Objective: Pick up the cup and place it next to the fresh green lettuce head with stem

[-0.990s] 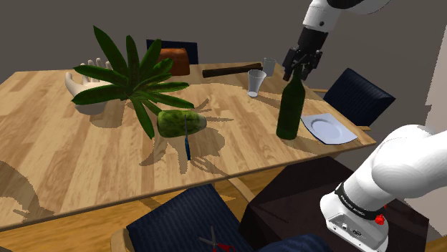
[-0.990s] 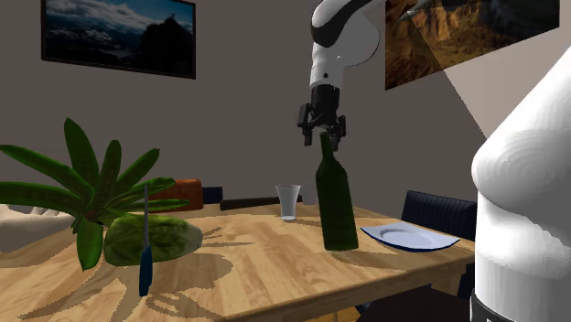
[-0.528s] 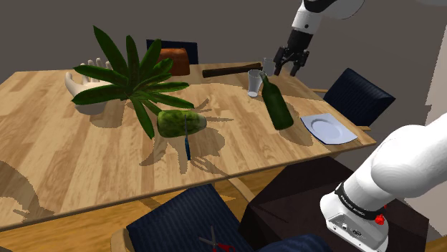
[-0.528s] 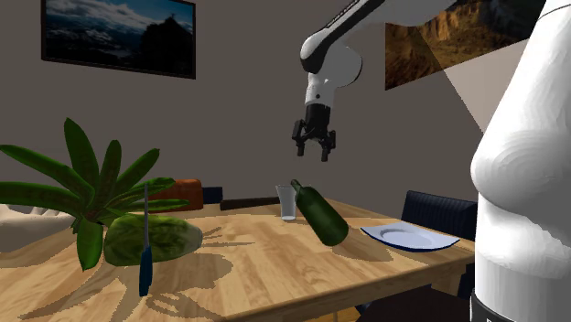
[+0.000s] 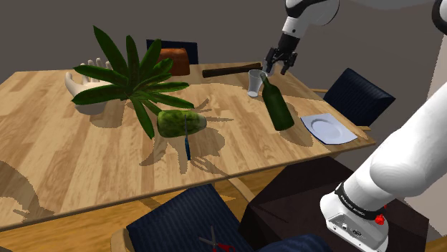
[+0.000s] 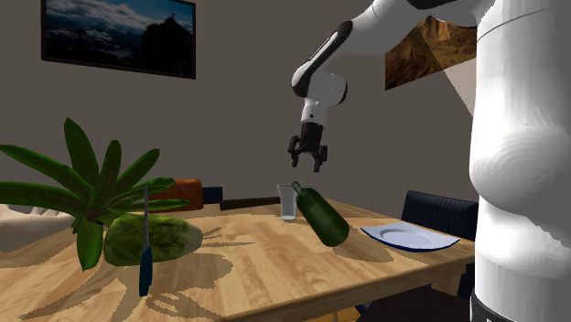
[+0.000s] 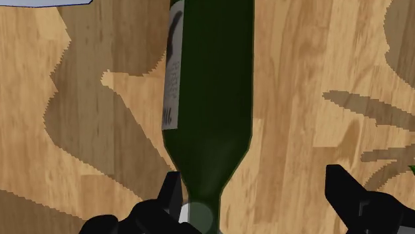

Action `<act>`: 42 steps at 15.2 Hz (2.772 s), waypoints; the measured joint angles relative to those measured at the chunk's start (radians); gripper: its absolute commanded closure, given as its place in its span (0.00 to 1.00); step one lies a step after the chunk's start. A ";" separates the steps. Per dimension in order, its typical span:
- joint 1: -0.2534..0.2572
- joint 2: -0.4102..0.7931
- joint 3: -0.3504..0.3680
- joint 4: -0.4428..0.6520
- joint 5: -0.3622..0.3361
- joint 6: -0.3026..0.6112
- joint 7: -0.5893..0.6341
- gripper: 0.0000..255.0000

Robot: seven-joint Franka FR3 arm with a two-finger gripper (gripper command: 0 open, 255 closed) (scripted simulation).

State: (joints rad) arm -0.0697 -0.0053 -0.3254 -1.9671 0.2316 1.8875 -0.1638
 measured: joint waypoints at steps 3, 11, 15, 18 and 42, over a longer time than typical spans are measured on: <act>-0.022 0.106 -0.017 0.092 0.054 -0.005 -0.044 0.00; -0.143 0.468 -0.024 0.485 0.210 -0.095 -0.132 0.00; -0.192 0.594 -0.011 0.630 0.253 -0.126 -0.139 0.00; -0.187 0.602 -0.007 0.607 0.260 -0.096 -0.144 0.00; -0.177 0.601 -0.004 0.591 0.263 -0.077 -0.142 1.00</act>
State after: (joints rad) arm -0.2471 0.5960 -0.3298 -1.3762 0.4944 1.8101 -0.3056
